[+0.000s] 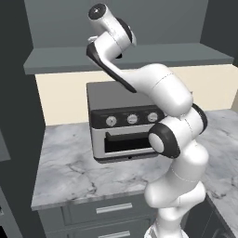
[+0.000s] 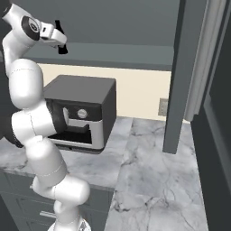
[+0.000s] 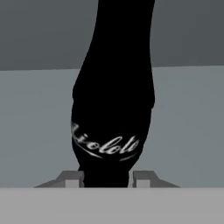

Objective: Pick the can, bottled drink from the counter and place them in the open cabinet.

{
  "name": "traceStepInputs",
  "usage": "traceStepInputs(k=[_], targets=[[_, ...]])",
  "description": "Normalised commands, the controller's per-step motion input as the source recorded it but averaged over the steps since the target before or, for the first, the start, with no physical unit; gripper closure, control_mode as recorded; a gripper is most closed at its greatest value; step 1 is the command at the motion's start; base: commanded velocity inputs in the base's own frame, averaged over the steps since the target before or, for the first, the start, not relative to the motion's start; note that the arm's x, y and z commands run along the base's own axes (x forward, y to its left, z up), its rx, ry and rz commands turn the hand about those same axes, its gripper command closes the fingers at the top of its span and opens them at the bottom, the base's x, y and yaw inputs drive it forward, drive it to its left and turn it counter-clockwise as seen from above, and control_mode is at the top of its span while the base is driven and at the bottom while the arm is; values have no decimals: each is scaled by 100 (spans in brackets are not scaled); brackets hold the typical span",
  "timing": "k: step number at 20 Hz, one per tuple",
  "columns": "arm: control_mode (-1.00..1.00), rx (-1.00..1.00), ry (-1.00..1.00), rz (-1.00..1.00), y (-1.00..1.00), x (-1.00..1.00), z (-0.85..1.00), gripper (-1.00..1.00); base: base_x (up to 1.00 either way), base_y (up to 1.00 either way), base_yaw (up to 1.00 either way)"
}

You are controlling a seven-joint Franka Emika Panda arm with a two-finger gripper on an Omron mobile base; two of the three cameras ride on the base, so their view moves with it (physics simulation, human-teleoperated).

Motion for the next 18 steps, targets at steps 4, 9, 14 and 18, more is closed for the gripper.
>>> traceStepInputs(k=[4,9,14,18], targets=[[-100,0,0,-5,-4,0,-16,100,0,0,0],[-100,1,0,-2,0,0,-2,100,0,0,0],[-100,0,0,-1,0,0,0,-100,0,0,0],[-100,0,0,0,0,0,0,-100,0,0,0]])
